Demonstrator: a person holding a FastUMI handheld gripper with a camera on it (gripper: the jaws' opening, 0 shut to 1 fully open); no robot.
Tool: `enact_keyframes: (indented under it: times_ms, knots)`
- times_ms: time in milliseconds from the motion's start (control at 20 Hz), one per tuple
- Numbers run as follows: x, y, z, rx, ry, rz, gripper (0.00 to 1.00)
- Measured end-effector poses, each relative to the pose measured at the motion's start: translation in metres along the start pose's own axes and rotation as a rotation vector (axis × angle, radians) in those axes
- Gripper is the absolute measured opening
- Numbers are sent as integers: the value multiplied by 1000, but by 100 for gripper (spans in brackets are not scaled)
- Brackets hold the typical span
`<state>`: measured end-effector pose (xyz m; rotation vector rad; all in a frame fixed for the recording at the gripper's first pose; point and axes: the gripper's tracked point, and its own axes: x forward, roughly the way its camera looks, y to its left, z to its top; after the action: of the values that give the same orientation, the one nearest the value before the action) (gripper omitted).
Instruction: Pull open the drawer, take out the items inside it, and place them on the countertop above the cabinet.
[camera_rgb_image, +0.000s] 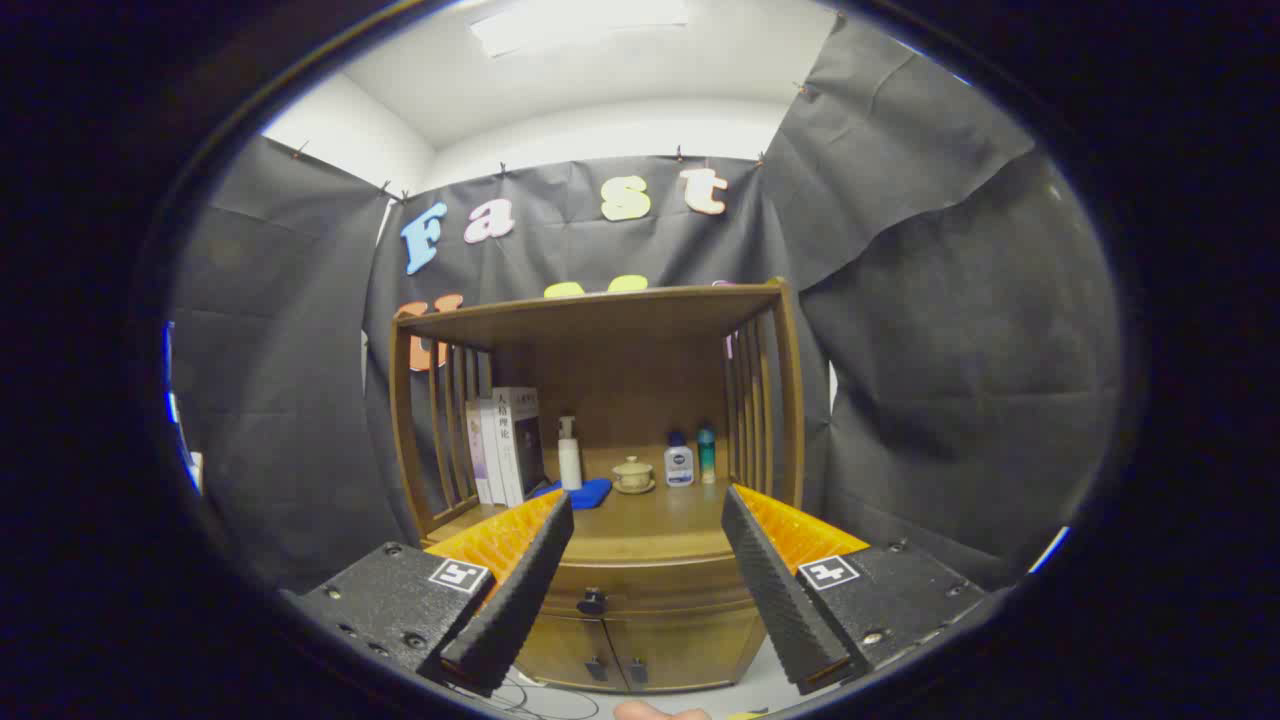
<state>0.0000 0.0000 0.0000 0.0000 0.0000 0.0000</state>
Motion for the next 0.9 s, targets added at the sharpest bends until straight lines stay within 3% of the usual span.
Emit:
enact_keyframes:
  times_ms: [900]
  knots:
    - [34, 11, -32, -19, 52, 35, 98]
